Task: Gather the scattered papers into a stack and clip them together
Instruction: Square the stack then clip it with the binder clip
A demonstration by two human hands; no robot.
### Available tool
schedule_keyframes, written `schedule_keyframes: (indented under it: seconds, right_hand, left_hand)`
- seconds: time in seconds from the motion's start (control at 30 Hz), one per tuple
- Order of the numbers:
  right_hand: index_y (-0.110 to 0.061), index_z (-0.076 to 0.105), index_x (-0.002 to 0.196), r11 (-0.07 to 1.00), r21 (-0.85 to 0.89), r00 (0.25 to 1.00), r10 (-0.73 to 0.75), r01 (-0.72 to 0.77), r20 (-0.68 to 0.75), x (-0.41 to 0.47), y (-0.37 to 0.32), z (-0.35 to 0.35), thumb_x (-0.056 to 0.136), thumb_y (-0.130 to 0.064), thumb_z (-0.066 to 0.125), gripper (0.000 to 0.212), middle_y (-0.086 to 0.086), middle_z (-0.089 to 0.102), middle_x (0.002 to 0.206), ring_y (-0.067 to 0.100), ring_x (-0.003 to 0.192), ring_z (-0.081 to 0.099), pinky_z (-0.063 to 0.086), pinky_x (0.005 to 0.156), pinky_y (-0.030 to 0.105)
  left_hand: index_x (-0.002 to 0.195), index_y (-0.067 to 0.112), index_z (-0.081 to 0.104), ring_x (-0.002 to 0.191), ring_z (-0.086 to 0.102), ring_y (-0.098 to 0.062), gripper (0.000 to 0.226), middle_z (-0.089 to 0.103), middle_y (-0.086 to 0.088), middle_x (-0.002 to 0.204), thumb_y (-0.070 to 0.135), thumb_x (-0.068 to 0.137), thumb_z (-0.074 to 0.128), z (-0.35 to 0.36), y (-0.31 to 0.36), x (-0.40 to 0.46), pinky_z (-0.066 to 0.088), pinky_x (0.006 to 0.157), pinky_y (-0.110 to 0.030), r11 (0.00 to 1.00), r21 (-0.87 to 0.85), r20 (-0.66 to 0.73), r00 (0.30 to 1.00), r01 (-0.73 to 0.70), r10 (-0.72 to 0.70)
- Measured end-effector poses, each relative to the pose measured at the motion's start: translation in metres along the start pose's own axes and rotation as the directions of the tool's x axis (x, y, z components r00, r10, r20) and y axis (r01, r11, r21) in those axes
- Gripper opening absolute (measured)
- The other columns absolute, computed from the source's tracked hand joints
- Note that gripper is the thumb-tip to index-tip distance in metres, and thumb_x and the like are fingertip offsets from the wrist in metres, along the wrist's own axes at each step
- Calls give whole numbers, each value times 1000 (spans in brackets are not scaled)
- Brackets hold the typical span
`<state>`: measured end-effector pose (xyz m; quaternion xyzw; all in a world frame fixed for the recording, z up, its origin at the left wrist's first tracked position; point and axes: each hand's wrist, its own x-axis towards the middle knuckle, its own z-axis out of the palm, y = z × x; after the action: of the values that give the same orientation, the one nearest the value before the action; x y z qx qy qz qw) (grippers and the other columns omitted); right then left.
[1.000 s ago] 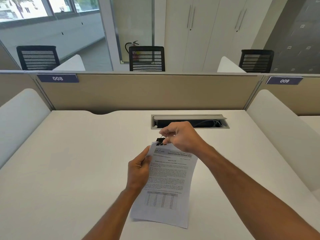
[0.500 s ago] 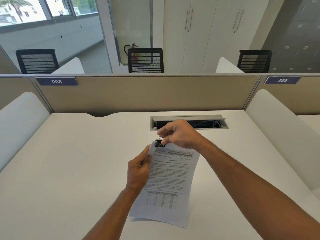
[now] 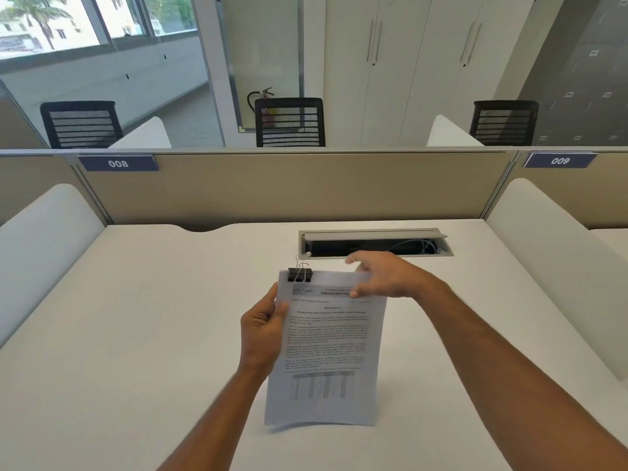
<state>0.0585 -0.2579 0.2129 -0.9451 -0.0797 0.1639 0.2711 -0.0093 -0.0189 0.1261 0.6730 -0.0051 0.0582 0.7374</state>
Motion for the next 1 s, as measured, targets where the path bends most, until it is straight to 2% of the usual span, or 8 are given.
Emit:
schedule_keyframes:
  seconds: [0.13,0.23,0.3,0.4,0.53,0.67,0.8,1.0]
  right_hand:
    - [-20,66,107,943,332,996,44,-16,-78,-8,37,4,82,-20,80,29,6,74,102,29,99,69,58,89,45]
    - [-8,66,119,679,732,998,-1,52,-70,-20,55,16,87,-11,74,34,11,76,112,31,106,71,58,91,47]
    - [-8,65,125,568,822,1000,-12,22,-18,-27,61,38,88,-11,71,38,12,74,119,32,109,70,57,91,49]
    - [-5,65,126,492,870,999,-3,-31,37,-33,68,82,89,-5,67,37,12,73,121,33,110,70,59,86,44]
    - [-3,69,118,421,907,989,134,3,-66,-39,66,123,92,0,64,27,12,75,115,37,109,70,58,92,46]
    - [-9,72,117,435,898,957,228,64,-179,-40,57,131,95,-2,61,25,4,77,111,25,105,72,57,93,39]
    - [-17,74,110,456,885,929,276,100,-247,-37,51,126,97,-6,60,22,-1,79,102,23,93,73,61,78,33]
    - [-16,73,114,484,870,936,257,92,-242,-26,45,120,97,-9,62,22,-1,78,105,24,100,72,59,85,34]
  left_hand:
    - [130,35,62,85,76,-29,43,78,-8,103,4,102,51,-6,-2,4,64,71,-45,997,-65,-41,998,52,-54]
    - [127,36,63,86,76,-29,42,79,-9,100,5,101,53,-5,-6,8,62,77,-50,986,-130,-81,990,108,-119]
    - [134,28,62,89,76,-30,40,79,-10,100,7,101,54,-3,-9,10,61,81,-55,979,-156,-96,985,129,-145]
    - [135,16,61,94,75,-35,37,77,-15,102,7,100,56,-4,-9,15,59,85,-59,973,-184,-142,976,137,-164]
    - [124,17,65,93,75,-33,26,77,-11,104,11,102,54,-7,-8,18,62,79,-51,993,-72,-163,981,95,-105]
    - [113,10,66,97,73,-31,16,75,-8,106,7,100,57,-10,-10,16,62,76,-40,999,-9,-60,997,51,-52]
    - [120,16,65,104,71,-25,24,74,-3,115,8,97,63,-12,-24,9,60,86,-46,992,79,49,993,100,-104]
    - [118,18,69,103,72,-20,23,77,3,111,11,96,65,-18,-49,-4,59,90,-46,972,149,2,983,182,-184]
